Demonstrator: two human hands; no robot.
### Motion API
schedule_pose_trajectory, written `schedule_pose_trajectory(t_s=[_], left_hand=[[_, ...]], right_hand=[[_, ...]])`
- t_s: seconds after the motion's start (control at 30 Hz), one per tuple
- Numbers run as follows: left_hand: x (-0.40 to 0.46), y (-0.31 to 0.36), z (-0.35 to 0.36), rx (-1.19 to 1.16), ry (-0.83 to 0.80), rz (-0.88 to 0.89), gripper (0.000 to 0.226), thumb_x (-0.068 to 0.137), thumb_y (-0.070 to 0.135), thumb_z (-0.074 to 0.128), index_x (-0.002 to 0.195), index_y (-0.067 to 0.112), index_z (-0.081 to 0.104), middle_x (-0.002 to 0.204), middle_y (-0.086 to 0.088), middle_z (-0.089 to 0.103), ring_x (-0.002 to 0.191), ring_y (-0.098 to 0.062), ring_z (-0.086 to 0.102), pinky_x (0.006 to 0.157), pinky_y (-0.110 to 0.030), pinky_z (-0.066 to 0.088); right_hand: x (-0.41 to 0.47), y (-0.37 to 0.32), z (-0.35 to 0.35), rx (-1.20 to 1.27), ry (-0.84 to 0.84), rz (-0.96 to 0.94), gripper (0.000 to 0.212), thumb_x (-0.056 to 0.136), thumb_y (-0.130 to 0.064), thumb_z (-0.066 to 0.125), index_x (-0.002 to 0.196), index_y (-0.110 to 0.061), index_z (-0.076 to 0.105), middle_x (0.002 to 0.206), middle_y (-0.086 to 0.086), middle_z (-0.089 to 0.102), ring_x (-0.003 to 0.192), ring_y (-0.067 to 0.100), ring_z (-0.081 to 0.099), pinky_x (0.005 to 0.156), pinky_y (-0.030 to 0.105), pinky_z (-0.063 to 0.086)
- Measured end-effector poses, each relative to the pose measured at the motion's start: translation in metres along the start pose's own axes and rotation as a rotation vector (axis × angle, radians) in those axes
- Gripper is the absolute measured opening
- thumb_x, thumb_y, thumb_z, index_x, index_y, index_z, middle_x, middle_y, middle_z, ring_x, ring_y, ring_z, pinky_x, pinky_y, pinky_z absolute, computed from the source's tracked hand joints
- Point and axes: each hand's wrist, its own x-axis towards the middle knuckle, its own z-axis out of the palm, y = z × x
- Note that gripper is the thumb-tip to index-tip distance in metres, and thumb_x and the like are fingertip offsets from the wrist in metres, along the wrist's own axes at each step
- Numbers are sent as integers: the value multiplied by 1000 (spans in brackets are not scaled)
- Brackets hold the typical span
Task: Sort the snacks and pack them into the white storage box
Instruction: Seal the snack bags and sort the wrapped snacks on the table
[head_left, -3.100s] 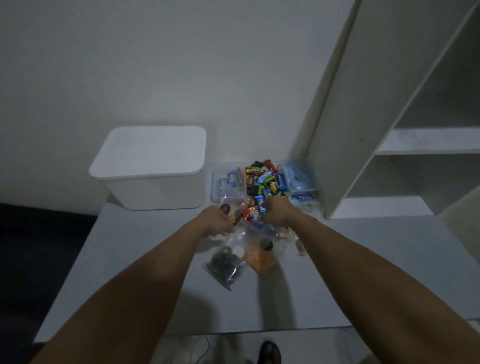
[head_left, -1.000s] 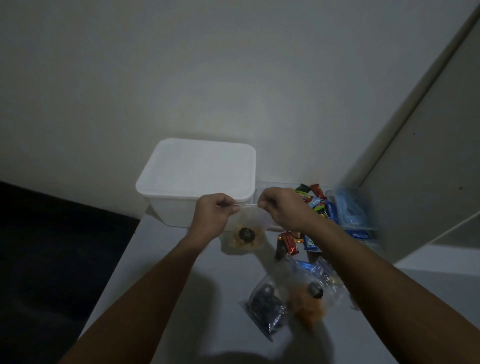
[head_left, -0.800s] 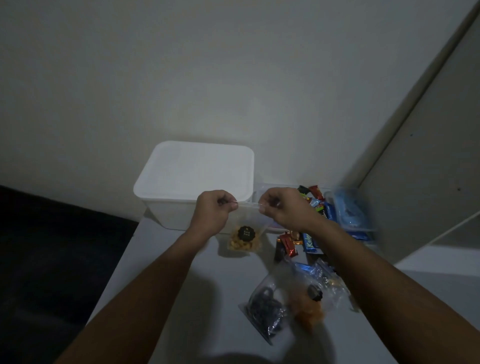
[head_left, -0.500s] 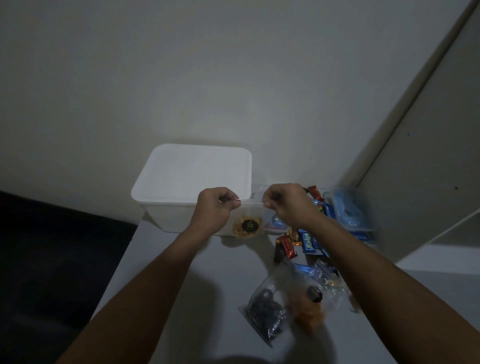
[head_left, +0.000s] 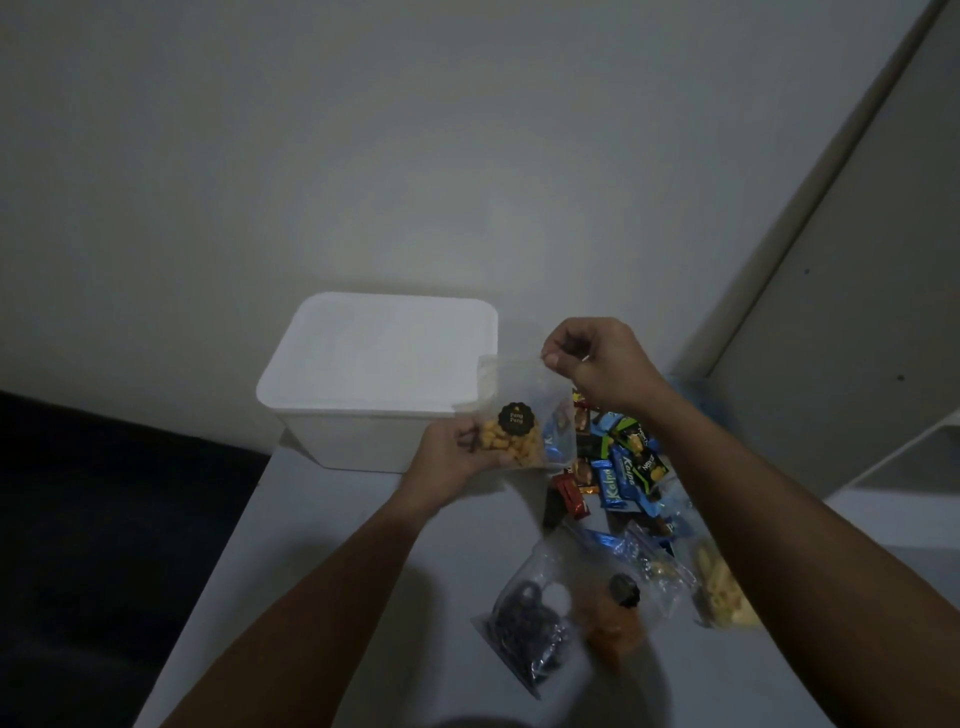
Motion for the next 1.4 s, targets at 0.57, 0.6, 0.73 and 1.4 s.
schedule_pose_trajectory(t_s=[0.57,0.6,0.73,1.4], left_hand=[[11,20,10,-75,-57,-44,45,59,-4,86,101,3,70,91,-1,76,82,-13,72,68,-16,54],[12,20,11,-61,-32,-46,47,58,-2,88,101,3,70,91,-2,76,83,-13,72,68,-17,54],[14,29,6,-24,-60,-17,50,59,-6,85,105,2,68,89,-1,74,80,-13,71,64,-15,53],[26,84,4,-319,197,95,10,75,-5,75,75,5,72,74,-11,71,74,-26,68,76,-45,59]], right_hand=[[18,-26,-19,16,-106,-34,6,90,-8,65,87,-8,70,72,-1,63,66,16,59,60,34,58],[19,-26,-20,4,-102,-41,6,89,-8,66,87,-8,71,71,-2,63,67,16,59,63,36,58],[18,-20,-18,1,-80,-33,5,88,-9,68,87,-8,73,73,3,68,66,15,60,68,39,57],[9,-19,-25,-135,-101,-24,12,89,-10,66,82,-19,66,75,-9,63,69,3,57,61,17,42]])
